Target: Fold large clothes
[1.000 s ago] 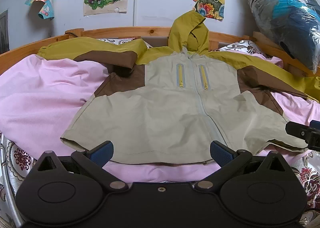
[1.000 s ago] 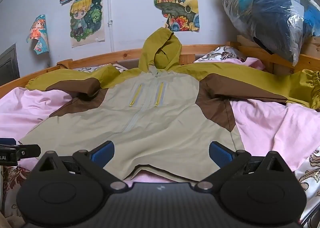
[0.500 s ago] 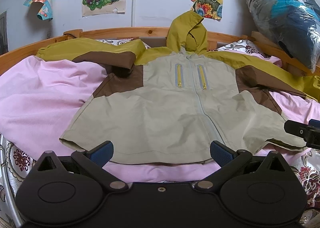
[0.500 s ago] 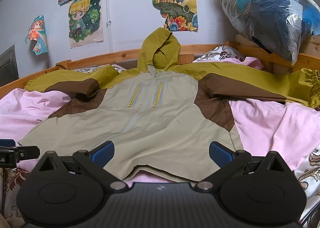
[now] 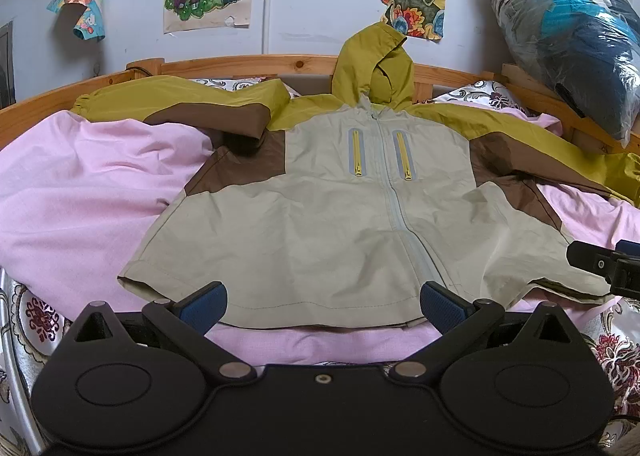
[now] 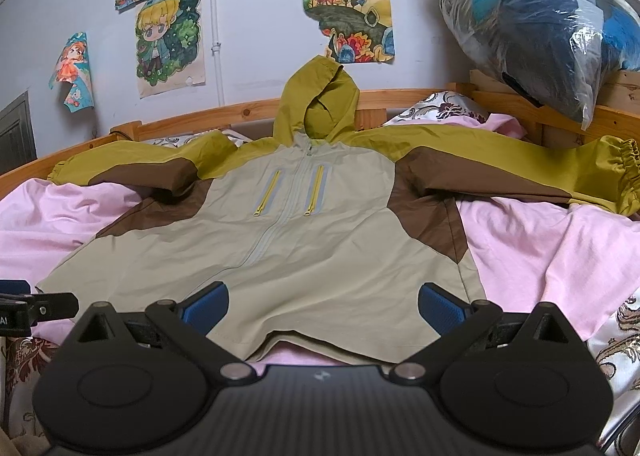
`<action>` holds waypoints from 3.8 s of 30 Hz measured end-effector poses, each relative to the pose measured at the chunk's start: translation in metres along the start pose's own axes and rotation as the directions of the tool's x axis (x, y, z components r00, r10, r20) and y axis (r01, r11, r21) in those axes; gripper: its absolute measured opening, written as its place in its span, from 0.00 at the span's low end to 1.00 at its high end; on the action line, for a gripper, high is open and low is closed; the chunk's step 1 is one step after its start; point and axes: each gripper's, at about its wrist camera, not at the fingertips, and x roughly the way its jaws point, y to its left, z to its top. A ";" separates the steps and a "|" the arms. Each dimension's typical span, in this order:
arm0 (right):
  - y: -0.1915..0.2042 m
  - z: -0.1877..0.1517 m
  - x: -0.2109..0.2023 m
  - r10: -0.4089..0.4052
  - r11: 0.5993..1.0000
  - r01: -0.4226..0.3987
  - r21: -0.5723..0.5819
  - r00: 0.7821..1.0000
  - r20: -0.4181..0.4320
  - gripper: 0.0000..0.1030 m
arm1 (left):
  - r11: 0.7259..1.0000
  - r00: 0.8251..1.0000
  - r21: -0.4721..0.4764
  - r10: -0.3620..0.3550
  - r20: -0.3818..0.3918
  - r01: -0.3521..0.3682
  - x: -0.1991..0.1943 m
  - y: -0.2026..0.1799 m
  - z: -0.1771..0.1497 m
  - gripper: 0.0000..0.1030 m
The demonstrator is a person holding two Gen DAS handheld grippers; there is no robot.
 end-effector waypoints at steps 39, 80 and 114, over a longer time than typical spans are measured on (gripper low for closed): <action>-0.003 -0.001 -0.001 -0.011 1.000 0.011 0.007 1.000 0.002 1.00 | 1.000 1.000 0.000 -0.002 -0.004 0.002 -0.001 -0.002 0.000 0.99; -0.058 0.105 0.027 -0.203 0.964 0.229 0.138 0.963 -0.175 1.00 | 0.992 0.998 0.109 -0.054 -0.034 0.058 0.058 -0.067 0.167 0.99; -0.177 0.116 0.141 -0.532 0.832 0.540 0.126 0.841 -0.096 1.00 | 0.917 0.958 0.304 -0.202 -0.203 0.258 0.239 -0.135 0.169 0.99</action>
